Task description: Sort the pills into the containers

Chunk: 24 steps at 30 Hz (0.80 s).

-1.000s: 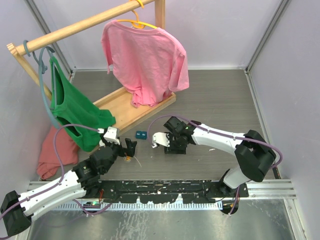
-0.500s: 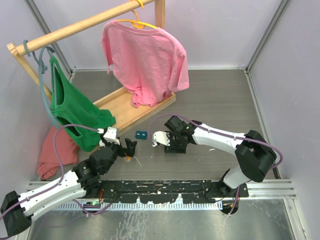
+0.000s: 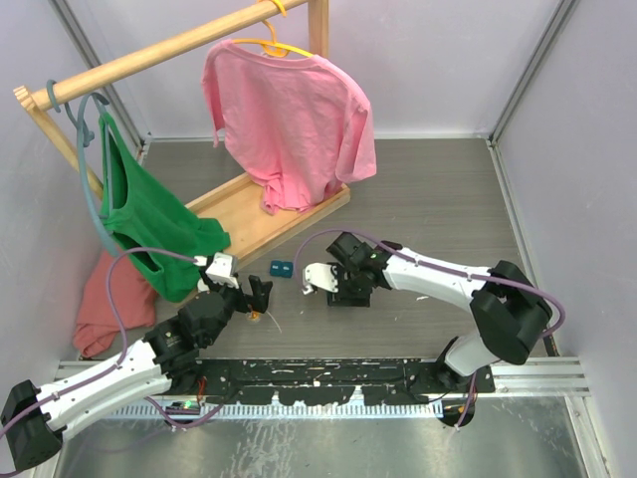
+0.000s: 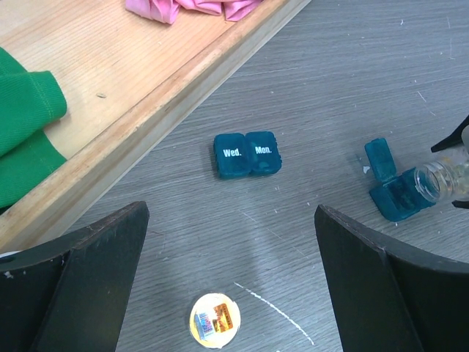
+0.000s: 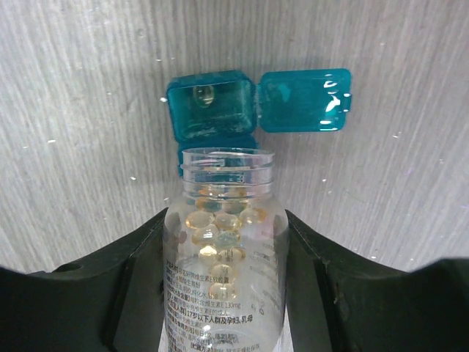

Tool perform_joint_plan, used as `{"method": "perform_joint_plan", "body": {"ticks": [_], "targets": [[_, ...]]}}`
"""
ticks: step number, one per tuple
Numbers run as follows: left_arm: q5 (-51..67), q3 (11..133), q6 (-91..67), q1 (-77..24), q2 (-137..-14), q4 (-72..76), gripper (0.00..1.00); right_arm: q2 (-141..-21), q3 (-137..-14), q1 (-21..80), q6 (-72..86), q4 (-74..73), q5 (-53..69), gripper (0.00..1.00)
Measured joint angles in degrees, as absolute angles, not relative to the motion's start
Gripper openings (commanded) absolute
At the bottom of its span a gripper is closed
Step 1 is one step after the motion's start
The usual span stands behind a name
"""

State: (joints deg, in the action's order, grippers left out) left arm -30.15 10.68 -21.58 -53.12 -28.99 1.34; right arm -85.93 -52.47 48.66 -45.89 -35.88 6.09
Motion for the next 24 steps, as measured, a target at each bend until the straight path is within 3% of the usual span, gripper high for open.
{"method": "perform_joint_plan", "body": {"ticks": [24], "targets": [[-30.11,10.63,-21.58,-53.12,-28.77,1.37,0.98,-85.73,-52.03,48.34,-45.01,-35.07,4.95,0.01]]}}
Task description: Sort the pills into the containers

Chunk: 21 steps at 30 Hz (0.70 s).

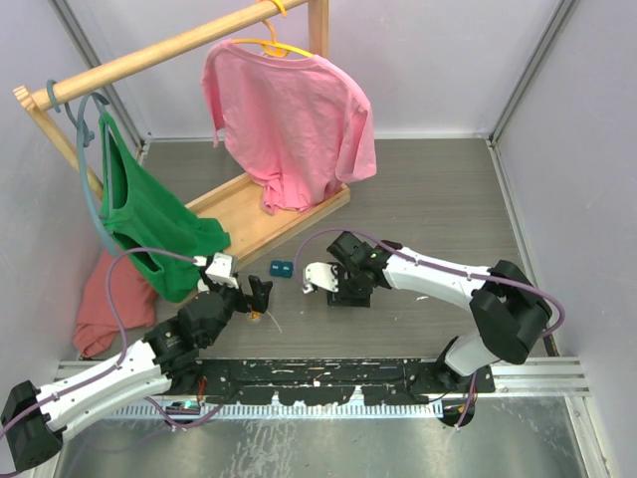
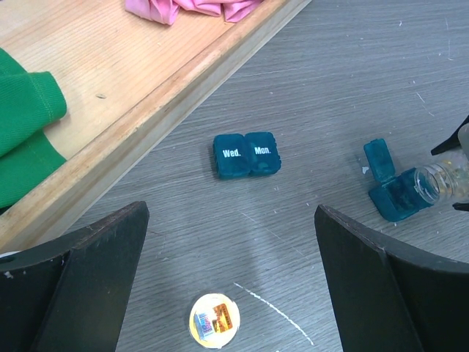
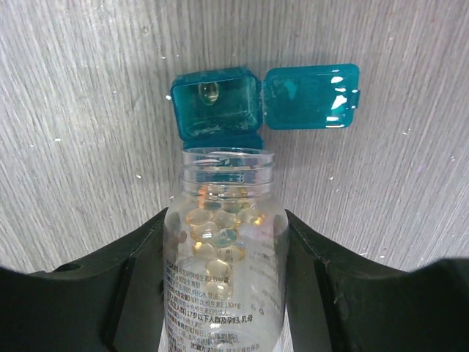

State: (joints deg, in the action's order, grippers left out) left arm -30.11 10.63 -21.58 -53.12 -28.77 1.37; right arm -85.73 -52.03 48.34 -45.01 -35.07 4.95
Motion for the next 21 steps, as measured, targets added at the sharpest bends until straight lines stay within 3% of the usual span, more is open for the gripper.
{"method": "perform_joint_plan", "body": {"ticks": [21], "targets": [[-30.09,10.44,-21.58,-53.12,-28.32,1.37,0.98,-85.54,-52.84,48.12,-44.77,-35.18,5.69,0.01]]}}
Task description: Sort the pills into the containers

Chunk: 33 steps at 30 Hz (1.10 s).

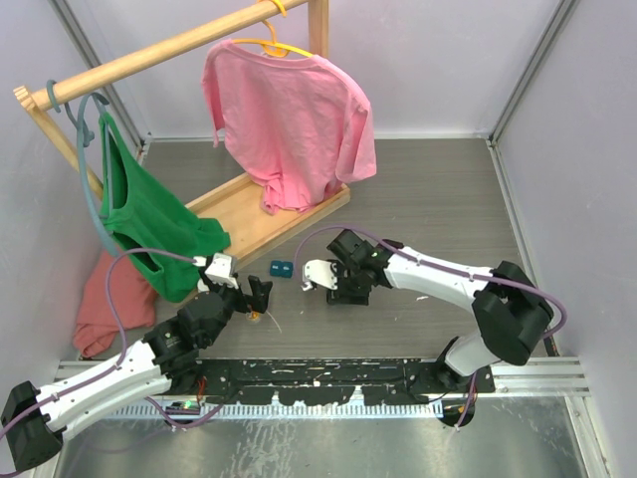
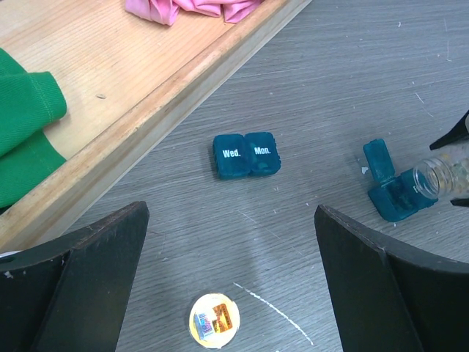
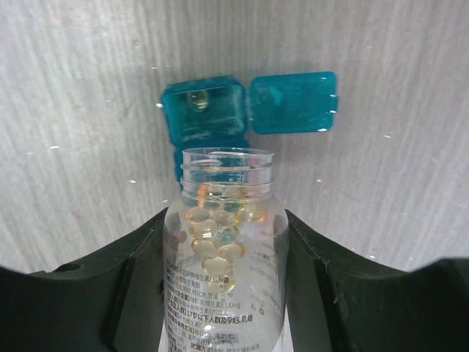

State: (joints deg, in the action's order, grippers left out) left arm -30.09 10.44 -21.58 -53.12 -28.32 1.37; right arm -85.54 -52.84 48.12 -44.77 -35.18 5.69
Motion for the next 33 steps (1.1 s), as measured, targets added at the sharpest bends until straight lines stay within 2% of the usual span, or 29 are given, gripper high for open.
{"method": "perform_joint_plan", "body": {"ticks": [28,33], "targets": [[-29.98,10.41,-21.56,-53.12,-28.32,1.34,0.98,-85.25,-52.69,48.73,-44.88,-35.00,6.17,0.01],[-29.34,10.41,-21.34,-53.12,-28.23,1.34,0.98,-84.68,-52.60,46.68,-44.86,-34.87,12.69,0.01]]}}
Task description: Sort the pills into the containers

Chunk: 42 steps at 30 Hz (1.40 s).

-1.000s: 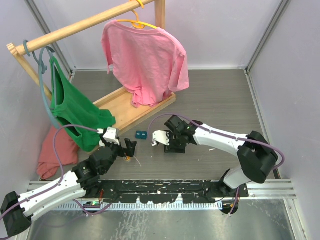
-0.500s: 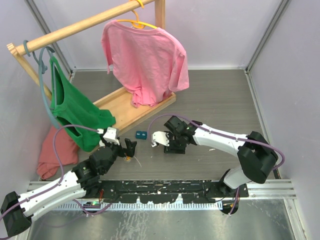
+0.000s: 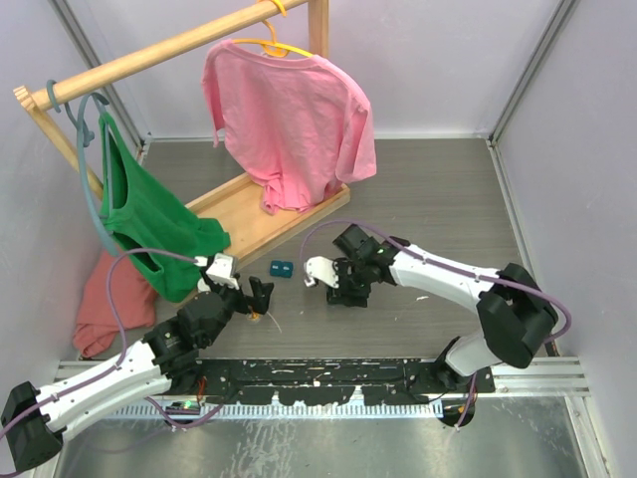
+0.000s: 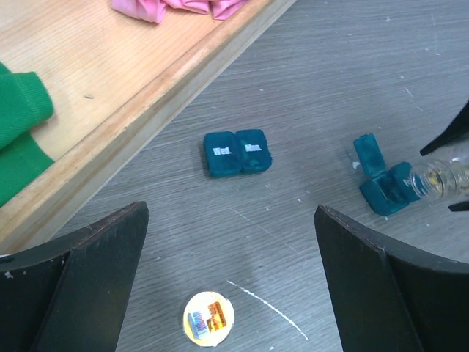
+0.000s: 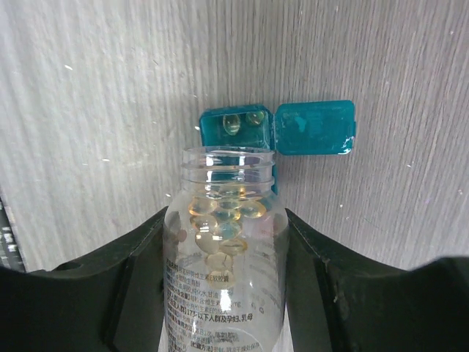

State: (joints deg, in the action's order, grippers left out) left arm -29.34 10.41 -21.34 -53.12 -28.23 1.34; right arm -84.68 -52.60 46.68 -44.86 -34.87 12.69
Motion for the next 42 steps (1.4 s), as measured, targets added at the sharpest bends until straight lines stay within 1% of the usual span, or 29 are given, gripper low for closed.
{"method": "perform_joint_plan", "body": {"ticks": [3,7,11,14,17,19,21,24,27,30,31,35,42], "targets": [[-26.37,10.39,-21.54,-53.12,-27.57,1.58,0.98,-82.11,-52.05,42.76,-44.36,-34.06,21.21,0.01],[-19.03,8.40,-25.30,-53.12,-27.42,8.10,0.98,-77.71,-52.05,37.58,-42.74,-32.77,32.12,0.01],[-13.58,7.01,-31.68,-53.12,-31.75,14.72,0.98,-75.92,-53.78,31.29,-38.44,-30.22,44.69,0.01],[-11.33,7.81,-35.55,-53.12,-36.53,16.88,0.99,-75.44,-53.63,25.10,-31.18,-23.20,54.63,0.01],[-9.58,10.76,-39.00,-53.12,-42.15,17.21,0.99,-73.65,-49.58,20.51,-20.45,-9.08,62.41,0.01],[-8.93,12.88,-41.39,-53.12,-45.63,17.52,0.99,-71.44,-45.41,20.10,-14.17,-0.69,65.95,0.01],[-8.43,14.87,-43.29,-53.12,-49.25,18.24,0.97,-69.63,-43.20,20.23,-11.51,2.74,68.49,0.01],[-7.68,17.02,-44.86,-53.12,-54.63,19.94,0.90,-67.88,-42.92,19.79,-11.18,3.57,70.87,0.01],[-7.14,19.73,-45.56,-53.12,-60.51,20.34,0.80,-66.28,-42.63,18.50,-11.49,4.36,73.17,0.01],[-6.24,23.59,-45.12,-52.82,-65.78,20.01,0.75,-65.58,-41.85,17.65,-12.03,4.78,75.05,0.01],[-5.43,26.15,-44.34,-52.29,-68.38,19.75,0.74,-65.58,-41.50,17.37,-12.19,4.73,75.59,0.01],[-2.44,29.98,-43.59,-49.95,-72.79,20.08,0.74,-65.54,-41.21,17.02,-14.76,2.68,76.36,0.01],[5.76,30.87,-44.16,-43.62,-79.53,20.99,0.75,-65.52,-41.23,16.73,-21.19,-2.81,76.55,0.01]]}}
